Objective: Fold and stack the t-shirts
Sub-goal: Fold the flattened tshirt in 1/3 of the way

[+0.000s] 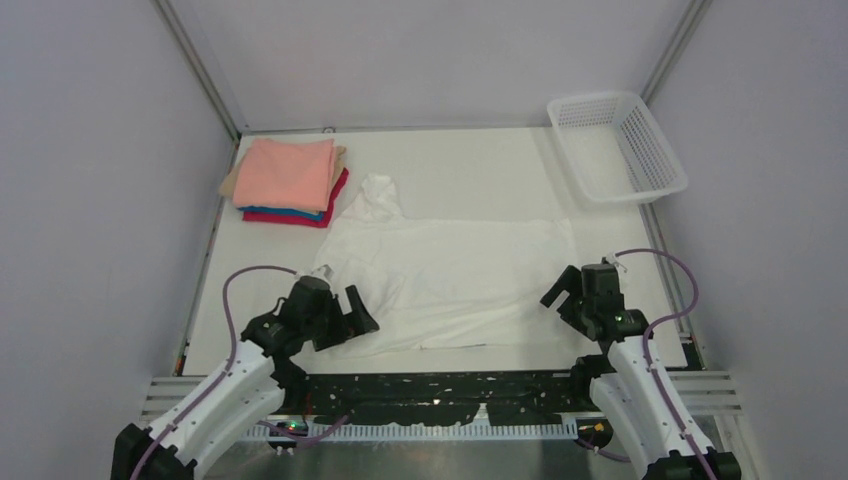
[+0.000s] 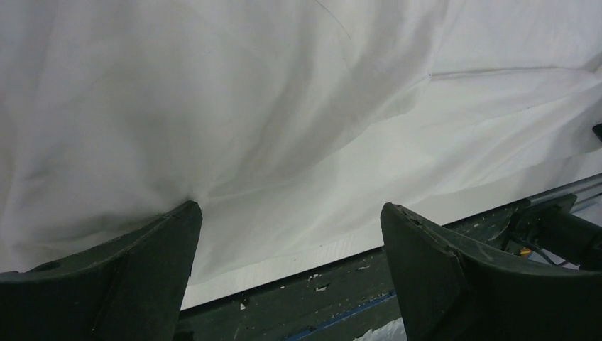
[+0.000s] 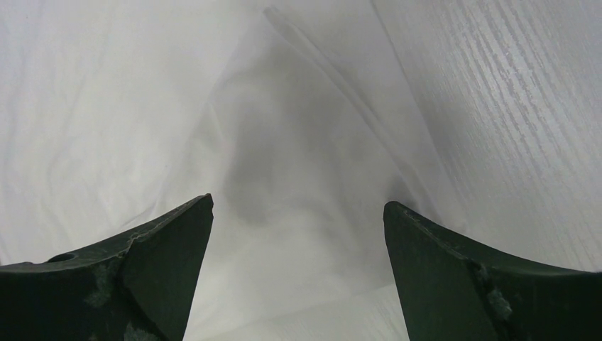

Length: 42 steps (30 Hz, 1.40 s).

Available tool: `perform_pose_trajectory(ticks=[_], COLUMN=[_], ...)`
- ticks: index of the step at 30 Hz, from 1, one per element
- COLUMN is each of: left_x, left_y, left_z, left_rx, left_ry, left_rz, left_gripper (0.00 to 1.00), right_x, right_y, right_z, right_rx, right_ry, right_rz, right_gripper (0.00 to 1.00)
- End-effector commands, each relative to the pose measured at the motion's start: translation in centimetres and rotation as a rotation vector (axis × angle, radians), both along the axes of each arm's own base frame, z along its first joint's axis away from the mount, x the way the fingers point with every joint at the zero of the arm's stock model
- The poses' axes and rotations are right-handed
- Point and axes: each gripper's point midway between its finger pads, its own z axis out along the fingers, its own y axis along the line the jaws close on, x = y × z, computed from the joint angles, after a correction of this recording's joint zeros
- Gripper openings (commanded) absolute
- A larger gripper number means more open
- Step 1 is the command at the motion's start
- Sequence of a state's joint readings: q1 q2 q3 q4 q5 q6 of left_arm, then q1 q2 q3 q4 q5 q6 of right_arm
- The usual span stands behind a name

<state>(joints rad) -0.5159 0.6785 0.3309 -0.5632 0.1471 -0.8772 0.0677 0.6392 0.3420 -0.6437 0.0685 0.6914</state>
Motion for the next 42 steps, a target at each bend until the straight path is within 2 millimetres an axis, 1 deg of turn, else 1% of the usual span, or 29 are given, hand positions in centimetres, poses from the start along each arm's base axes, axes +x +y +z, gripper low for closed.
perform_pose_trajectory(ticks=[1,4,5,6,8,10,12,14,15,16,17,18,19,20,21,22,23,24,25,26,27,31,34,37,38,39,40,41,42], left_x=[-1.3,1.0,1.9,2.9,4.4,6.0,7.4,8.9,9.7,10.4,11.1,11.7,12.2,12.6,12.8,13.0,13.2,13.3,13.3,13.5,13.3,13.4,13.5,13.5,13.5,13.5,13.5,13.5,13.6], left_y=[2.2,1.5,1.1,0.6,-0.2,-0.8,-1.6,-2.2,-2.4,-2.6,-2.7,-2.8,-2.8,-2.8,-2.9,-2.9,-2.7,-2.3,-2.0,-1.8,-1.7,-1.8,-1.7,-1.5,-1.5,-1.5,-1.5,-1.6,-1.6], left_z=[-0.3,1.6,2.4,3.4,4.9,5.8,5.9,6.0,6.0,6.0,5.9,5.8,5.6,5.4,5.2,4.8,4.5,3.8,3.3,3.0,2.5,1.4,0.9,0.5,0.4,0.3,0.2,0.3,0.2], left_rx=[0.064,0.037,0.027,0.021,0.035,0.061,0.096,0.121,0.13,0.136,0.141,0.147,0.15,0.15,0.141,0.139,0.141,0.151,0.154,0.152,0.147,0.13,0.139,0.14,0.139,0.138,0.136,0.133,0.131], left_ry=[0.025,-0.092,-0.131,-0.165,-0.199,-0.215,-0.204,-0.209,-0.212,-0.213,-0.214,-0.218,-0.216,-0.211,-0.205,-0.2,-0.196,-0.18,-0.164,-0.156,-0.143,-0.124,-0.105,-0.096,-0.094,-0.093,-0.089,-0.089,-0.088], left_rz=[0.073,0.078,0.067,0.049,0.015,-0.012,-0.052,-0.078,-0.084,-0.086,-0.086,-0.086,-0.083,-0.086,-0.094,-0.098,-0.098,-0.092,-0.083,-0.076,-0.074,-0.073,-0.07,-0.067,-0.067,-0.066,-0.067,-0.067,-0.069], left_gripper=[1.0,0.99,1.0,1.0,1.0,1.0,1.0,0.99,1.0,1.0,1.0,1.0,1.0,1.0,1.0,0.99,1.0,1.0,1.0,1.0,1.0,1.0,1.0,1.0,1.0,0.99,1.0,1.0,1.0], right_x=[1.2,2.9,3.1,3.6,4.1,4.8,5.8,6.6,7.0,7.0,7.3,7.2,7.3,7.5,7.9,8.0,8.5,8.6,9.1,9.1,9.4,9.8,10.1,9.4,9.3,9.2,9.0,8.9,8.6], right_y=[-0.4,-0.8,-1.1,-1.3,-2.0,-2.1,-1.3,-1.8,-2.2,-3.1,-3.4,-4.1,-4.2,-4.3,-4.2,-4.2,-4.3,-4.4,-4.3,-4.2,-3.9,-3.5,-3.2,-3.0,-2.9,-2.7,-2.7,-2.8,-3.1], right_z=[2.2,4.4,4.5,5.1,5.5,5.6,5.9,5.9,6.3,5.8,6.2,5.5,5.3,4.8,4.7,4.2,4.3,3.9,3.9,3.4,3.4,1.9,1.6,0.5,0.2,0.0,-0.1,0.0,0.0], right_rx=[-0.045,-0.091,-0.118,-0.132,-0.174,-0.182,-0.168,-0.217,-0.248,-0.289,-0.3,-0.324,-0.326,-0.328,-0.326,-0.33,-0.337,-0.341,-0.338,-0.337,-0.325,-0.3,-0.284,-0.27,-0.264,-0.249,-0.249,-0.25,-0.264], right_ry=[-0.06,-0.136,-0.133,-0.151,-0.152,-0.158,-0.177,-0.155,-0.153,-0.108,-0.1,-0.06,-0.05,-0.032,-0.037,-0.019,-0.031,-0.021,-0.03,-0.009,-0.006,0.059,0.091,0.152,0.161,0.165,0.171,0.17,0.18], right_rz=[0.039,0.07,0.076,0.073,0.059,0.062,0.109,0.14,0.149,0.126,0.1,0.073,0.064,0.062,0.063,0.067,0.061,0.061,0.065,0.075,0.084,0.095,0.1,0.106,0.105,0.104,0.099,0.091,0.082], right_gripper=[0.95,0.95,0.95,0.95,0.95,0.95,0.96,0.99,0.99,0.95,0.94,0.89,0.85,0.77,0.74,0.69,0.65,0.61,0.59,0.54,0.52,0.5,0.47,0.46,0.42,0.34,0.3,0.21,0.18])
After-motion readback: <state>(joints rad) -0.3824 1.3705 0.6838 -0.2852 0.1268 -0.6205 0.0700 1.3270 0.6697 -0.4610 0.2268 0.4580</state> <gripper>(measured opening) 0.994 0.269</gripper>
